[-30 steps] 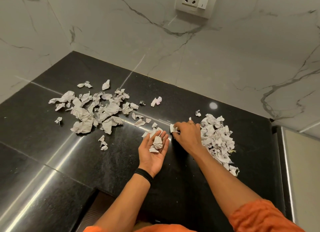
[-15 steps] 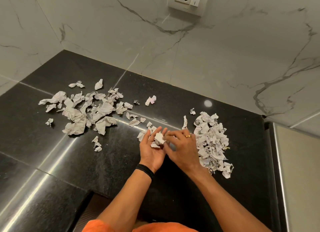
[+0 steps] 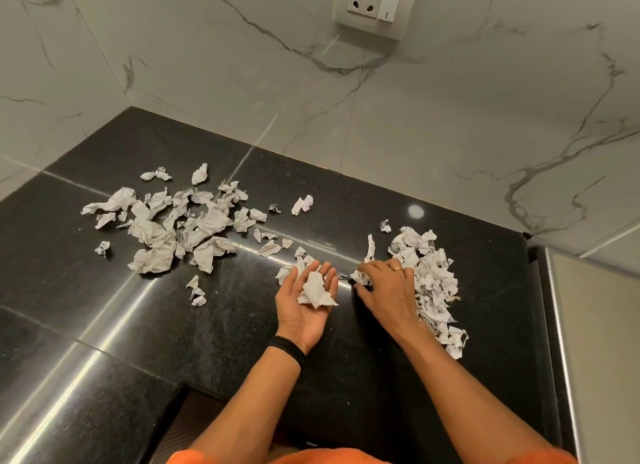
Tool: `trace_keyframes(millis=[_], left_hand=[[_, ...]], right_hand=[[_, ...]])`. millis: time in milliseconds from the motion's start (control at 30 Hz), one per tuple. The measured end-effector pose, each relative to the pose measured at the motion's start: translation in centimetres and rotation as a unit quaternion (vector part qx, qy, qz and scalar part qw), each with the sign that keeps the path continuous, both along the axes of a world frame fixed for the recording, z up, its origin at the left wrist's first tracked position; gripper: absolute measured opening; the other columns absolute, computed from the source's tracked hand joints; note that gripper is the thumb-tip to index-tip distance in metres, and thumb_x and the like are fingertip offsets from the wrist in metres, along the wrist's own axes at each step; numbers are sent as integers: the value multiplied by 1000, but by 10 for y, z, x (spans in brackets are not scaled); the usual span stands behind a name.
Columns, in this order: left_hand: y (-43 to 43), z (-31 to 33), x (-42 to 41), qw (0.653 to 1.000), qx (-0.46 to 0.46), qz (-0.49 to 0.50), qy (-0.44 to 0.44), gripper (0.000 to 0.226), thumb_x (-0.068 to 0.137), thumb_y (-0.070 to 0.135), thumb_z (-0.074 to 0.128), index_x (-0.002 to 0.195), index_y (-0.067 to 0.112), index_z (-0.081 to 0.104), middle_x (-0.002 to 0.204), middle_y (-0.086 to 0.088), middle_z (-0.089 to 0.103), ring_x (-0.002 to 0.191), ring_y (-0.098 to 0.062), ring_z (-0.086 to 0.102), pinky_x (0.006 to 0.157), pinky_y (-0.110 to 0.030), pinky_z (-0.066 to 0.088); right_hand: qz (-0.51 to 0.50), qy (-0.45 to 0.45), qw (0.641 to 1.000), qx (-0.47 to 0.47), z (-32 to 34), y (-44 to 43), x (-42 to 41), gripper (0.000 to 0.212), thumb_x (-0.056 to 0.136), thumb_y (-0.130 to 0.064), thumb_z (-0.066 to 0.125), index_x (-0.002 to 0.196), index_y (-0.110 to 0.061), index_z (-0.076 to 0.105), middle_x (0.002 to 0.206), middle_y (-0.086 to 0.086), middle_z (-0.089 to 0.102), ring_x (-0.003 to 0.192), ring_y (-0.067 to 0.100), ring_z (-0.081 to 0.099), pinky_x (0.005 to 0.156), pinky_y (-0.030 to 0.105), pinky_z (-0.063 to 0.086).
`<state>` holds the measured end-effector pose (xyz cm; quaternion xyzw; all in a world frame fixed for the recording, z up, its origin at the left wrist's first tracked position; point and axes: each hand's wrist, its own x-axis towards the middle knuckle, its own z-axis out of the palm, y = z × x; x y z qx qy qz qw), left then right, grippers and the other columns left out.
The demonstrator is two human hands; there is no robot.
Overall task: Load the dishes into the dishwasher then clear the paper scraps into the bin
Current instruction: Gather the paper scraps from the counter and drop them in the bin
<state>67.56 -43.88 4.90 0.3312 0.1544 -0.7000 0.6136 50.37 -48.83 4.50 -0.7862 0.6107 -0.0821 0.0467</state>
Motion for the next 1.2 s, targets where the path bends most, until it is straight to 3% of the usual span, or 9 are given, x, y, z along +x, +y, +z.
trace_keyframes(millis=[167,300,367,433,600,733,867,967,1200], left_hand=[[2,0,2,1000,3,2,-14,49,101,37,52,133,1,60,128,-23,67,121,-36,64,107,-45,48],[4,-3,-2,1000,5,-16,-13,49,101,38,54,132,1,61,129,-23,66,122,-36,63,110,-46,46],[4,-4,-5,999,2,-32,-14,47,100,38,55,129,2,63,127,-22,67,112,-34,67,104,-44,50],[4,-5,-9,998,-3,-57,-22,46,99,40,56,127,5,65,122,-21,68,104,-32,68,100,-44,51],[6,-3,-10,997,-9,-75,0,49,96,43,59,128,6,66,122,-18,68,111,-33,65,114,-46,41],[7,-1,-4,998,-22,-60,-3,50,94,39,60,130,4,62,130,-21,65,117,-34,65,110,-45,43],[12,0,1,999,-25,-48,-5,53,94,39,60,133,3,61,133,-21,64,125,-36,61,108,-45,46],[15,0,3,999,-23,-36,-9,54,94,39,59,133,2,60,132,-22,65,125,-36,61,111,-46,44],[17,-6,8,1000,-10,-11,-12,52,100,40,53,133,0,61,131,-24,65,124,-38,61,113,-47,42]], right_hand=[[-15,-71,997,-30,-1,4,-5,31,89,-42,72,118,-32,71,113,-12,72,104,16,57,81,33,31],[-6,-218,976,-30,9,11,1,32,86,-47,74,116,-36,70,114,-18,69,106,13,59,86,41,47],[27,-263,964,-22,15,18,10,33,85,-50,73,115,-37,69,114,-21,68,106,10,57,88,44,50],[56,-280,958,-17,20,25,20,35,83,-50,75,114,-36,70,114,-21,67,106,9,55,90,42,49],[117,-261,958,7,20,36,31,46,78,-67,73,118,-45,67,117,-27,64,108,6,55,94,31,39],[10,-338,941,17,14,18,20,29,91,-54,65,109,-34,73,108,-23,69,106,2,57,93,33,48],[-1,-195,980,33,3,-2,13,23,91,-31,72,114,-30,71,109,-15,71,103,13,60,90,36,41],[37,-120,991,40,-4,-5,17,26,91,-28,72,116,-30,72,109,-13,73,104,16,60,85,32,30],[52,-94,994,-12,-3,0,25,11,93,-26,69,102,-29,74,98,-13,73,91,14,61,78,31,28]])
